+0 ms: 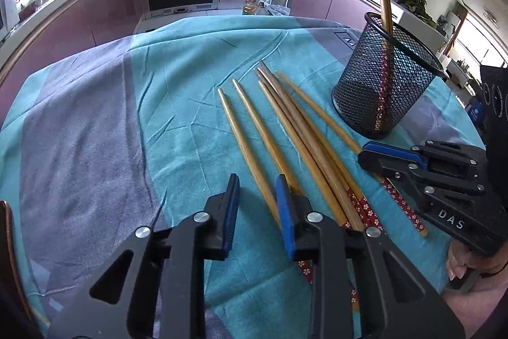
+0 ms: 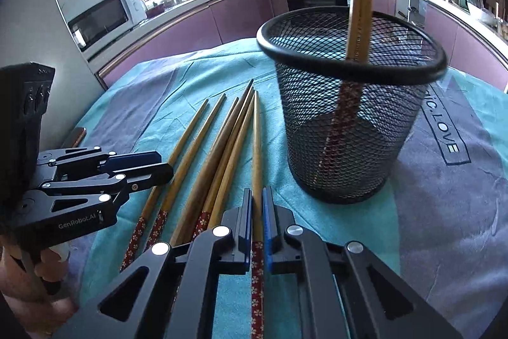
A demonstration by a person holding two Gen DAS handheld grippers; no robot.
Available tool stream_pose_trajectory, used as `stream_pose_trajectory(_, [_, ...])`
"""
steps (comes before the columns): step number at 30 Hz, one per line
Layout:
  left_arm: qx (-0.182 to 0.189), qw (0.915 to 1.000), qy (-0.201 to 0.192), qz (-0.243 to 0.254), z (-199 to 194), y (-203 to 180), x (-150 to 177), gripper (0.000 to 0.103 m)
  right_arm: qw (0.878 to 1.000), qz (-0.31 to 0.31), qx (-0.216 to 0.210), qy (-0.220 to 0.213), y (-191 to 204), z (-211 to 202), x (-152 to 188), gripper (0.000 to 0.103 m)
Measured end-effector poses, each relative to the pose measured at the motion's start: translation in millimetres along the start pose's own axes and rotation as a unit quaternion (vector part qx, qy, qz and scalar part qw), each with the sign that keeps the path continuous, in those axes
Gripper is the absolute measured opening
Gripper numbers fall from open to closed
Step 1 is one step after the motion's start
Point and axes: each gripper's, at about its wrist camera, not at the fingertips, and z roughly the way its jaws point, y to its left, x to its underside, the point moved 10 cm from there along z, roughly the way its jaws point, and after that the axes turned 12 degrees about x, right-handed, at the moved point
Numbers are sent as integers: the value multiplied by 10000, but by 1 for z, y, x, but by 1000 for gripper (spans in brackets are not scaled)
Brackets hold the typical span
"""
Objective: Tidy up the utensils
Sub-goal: 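Close the left gripper on a chopstick while the right gripper grasps another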
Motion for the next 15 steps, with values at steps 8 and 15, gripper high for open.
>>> stream_pose_trajectory(8, [-52,10000,-18,-72,6,2,-10,19,9992,-180,-342,-119,11,-15,-1,6])
stream_pose_trajectory(15, [41,9995,-51,-320,4,4,-8,9,9987,-331,-374,87,14,-6,5,6])
